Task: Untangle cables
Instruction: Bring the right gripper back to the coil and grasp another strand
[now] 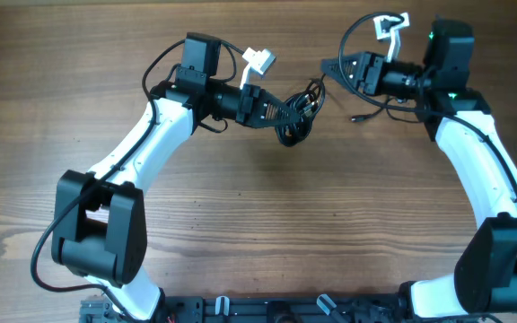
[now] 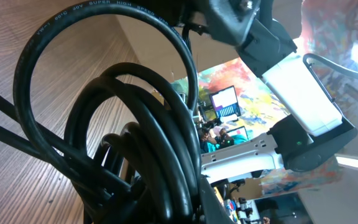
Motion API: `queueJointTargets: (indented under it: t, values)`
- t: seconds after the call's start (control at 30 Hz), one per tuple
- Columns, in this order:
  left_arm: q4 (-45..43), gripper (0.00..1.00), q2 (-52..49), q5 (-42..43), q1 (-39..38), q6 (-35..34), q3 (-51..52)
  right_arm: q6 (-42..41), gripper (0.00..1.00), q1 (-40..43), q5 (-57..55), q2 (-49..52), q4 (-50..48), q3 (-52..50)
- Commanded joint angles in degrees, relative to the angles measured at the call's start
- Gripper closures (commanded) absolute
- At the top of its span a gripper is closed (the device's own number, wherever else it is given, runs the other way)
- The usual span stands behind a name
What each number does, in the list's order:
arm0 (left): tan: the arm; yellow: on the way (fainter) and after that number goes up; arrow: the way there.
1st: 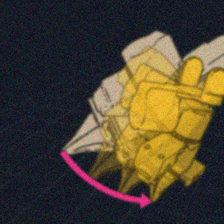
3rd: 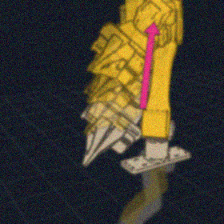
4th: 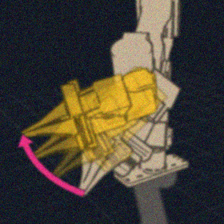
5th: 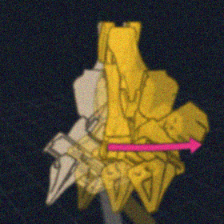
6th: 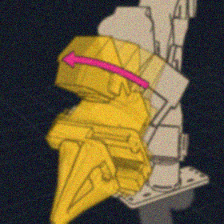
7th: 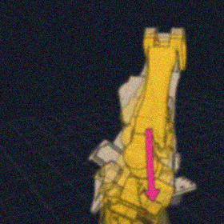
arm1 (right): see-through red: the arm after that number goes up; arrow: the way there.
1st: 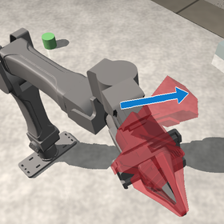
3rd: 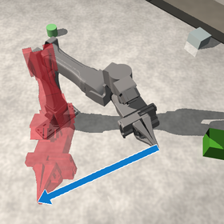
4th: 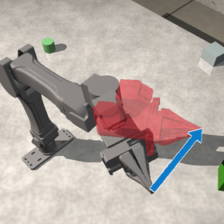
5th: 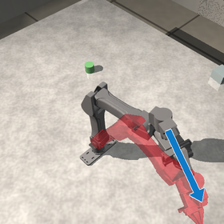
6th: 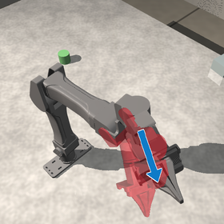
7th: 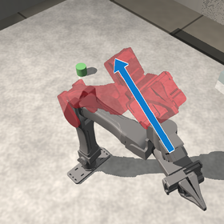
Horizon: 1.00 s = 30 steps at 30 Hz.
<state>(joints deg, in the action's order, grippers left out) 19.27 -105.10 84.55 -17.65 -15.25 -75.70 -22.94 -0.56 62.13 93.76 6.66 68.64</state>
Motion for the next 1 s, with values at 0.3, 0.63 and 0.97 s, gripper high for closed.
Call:
queueJointTargets:
  t: [0.3,0.63,0.97]
  values:
    - [-0.31,0.96,0.96,1.53,0.13,1.97,-0.31,-1.03,0.27,-0.61,4.7,-0.33,10.6,0.24]
    - [-0.09,0.96,0.96,-0.63,0.11,1.31,-0.31,-4.17,0.4,-3.54,8.04,-0.33,7.52,0.24]
    - [-0.09,0.96,0.96,-1.44,0.13,1.29,-0.31,-7.08,0.93,-3.87,0.81,-0.33,5.9,0.24]
